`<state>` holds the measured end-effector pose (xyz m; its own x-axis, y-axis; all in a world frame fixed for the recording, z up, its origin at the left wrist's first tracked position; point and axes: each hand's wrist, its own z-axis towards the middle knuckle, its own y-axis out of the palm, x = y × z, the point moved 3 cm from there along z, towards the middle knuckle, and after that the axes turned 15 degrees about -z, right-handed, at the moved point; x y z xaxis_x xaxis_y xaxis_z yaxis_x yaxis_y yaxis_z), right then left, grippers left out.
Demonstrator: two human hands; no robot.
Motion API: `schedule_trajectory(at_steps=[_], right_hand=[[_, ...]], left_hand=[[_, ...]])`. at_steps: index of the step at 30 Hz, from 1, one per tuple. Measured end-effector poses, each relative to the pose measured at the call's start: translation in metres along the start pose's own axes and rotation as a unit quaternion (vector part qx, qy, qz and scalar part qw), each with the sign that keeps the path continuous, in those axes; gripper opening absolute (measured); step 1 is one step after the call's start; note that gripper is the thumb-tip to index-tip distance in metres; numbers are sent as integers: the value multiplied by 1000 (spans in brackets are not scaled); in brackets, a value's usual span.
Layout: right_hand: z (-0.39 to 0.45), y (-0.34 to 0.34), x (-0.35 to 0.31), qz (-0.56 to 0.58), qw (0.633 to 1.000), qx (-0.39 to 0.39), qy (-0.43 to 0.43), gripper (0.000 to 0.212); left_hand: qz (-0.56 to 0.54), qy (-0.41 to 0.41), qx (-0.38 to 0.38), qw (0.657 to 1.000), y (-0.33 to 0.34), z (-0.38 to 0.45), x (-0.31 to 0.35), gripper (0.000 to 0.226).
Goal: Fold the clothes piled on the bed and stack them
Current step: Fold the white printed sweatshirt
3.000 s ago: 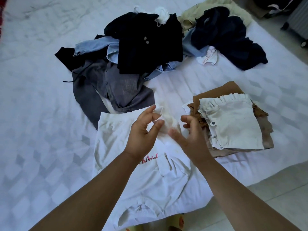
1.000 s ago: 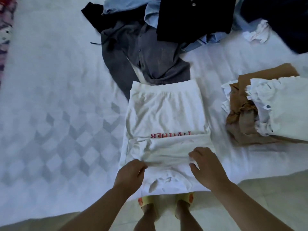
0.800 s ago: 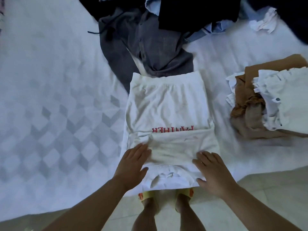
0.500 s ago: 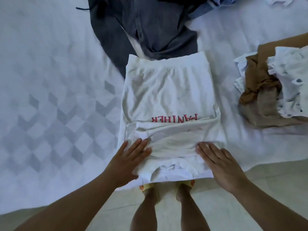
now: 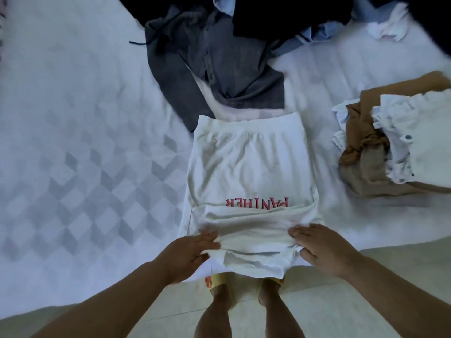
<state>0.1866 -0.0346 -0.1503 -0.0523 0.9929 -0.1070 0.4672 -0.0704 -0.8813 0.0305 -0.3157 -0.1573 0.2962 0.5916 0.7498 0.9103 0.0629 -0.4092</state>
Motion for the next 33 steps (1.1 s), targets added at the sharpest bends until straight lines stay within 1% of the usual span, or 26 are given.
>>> schedule_trajectory(at_steps=[1,3,5,6,8,9,11,13,15,18,20,21,22,23,24,25,26,27,28,30,31,33], right_hand=[[-5,-1,-4,24,999,-32,20,42],[-16,-6,-11,88,987,-123,52,34],[-22,-8,-15,157,963,-209,67,23],[-22,-10,-15,195,947,-239,89,24],[-16,-18,-5,257,921,-259,139,23],[-11,-25,4,279,913,-254,157,21],[3,-40,27,321,906,-213,178,21],[19,-61,51,349,903,-150,201,29],[36,-77,73,351,908,-85,214,35],[63,-90,97,357,909,-4,214,37],[82,-89,110,292,923,28,249,31],[89,-87,116,223,932,53,281,23],[94,-86,117,155,933,93,312,13],[97,-85,115,92,929,137,332,19],[99,-80,109,49,927,170,330,32],[100,-74,98,27,930,187,315,43],[101,-67,85,5,937,189,293,49],[102,-59,69,-17,946,185,266,52],[103,-47,53,-38,954,181,236,51],[102,-21,29,-48,970,150,187,52],[100,-9,24,-49,974,128,179,55],[95,16,27,-55,973,107,199,59]], left_hand=[[-1,-42,-30,999,4,-4,2,60],[-10,-111,-70,991,10,-12,5,43],[-52,-155,-76,984,11,-16,12,37],[-76,-171,-75,980,9,-17,16,36],[-126,-207,-52,969,-3,-14,22,35],[-163,-220,-32,961,-12,-11,25,30],[-209,-215,18,954,-34,0,28,14],[-198,-206,78,955,-61,16,28,15],[-168,-186,124,960,-87,37,31,22],[-102,-154,157,970,-120,75,37,30],[-63,-135,175,973,-136,101,42,32],[-41,-125,199,971,-143,111,44,31],[-23,-114,236,965,-146,120,45,28],[-7,-96,283,954,-146,127,45,26],[14,-76,324,943,-142,133,46,30],[38,-53,349,935,-134,136,46,36],[65,-31,351,933,-122,138,46,41],[101,-6,334,937,-105,139,46,45],[147,19,297,943,-86,140,45,50],[241,47,199,949,-46,141,35,60],[267,50,170,947,-32,141,28,65],[277,39,150,948,-15,146,12,76]])
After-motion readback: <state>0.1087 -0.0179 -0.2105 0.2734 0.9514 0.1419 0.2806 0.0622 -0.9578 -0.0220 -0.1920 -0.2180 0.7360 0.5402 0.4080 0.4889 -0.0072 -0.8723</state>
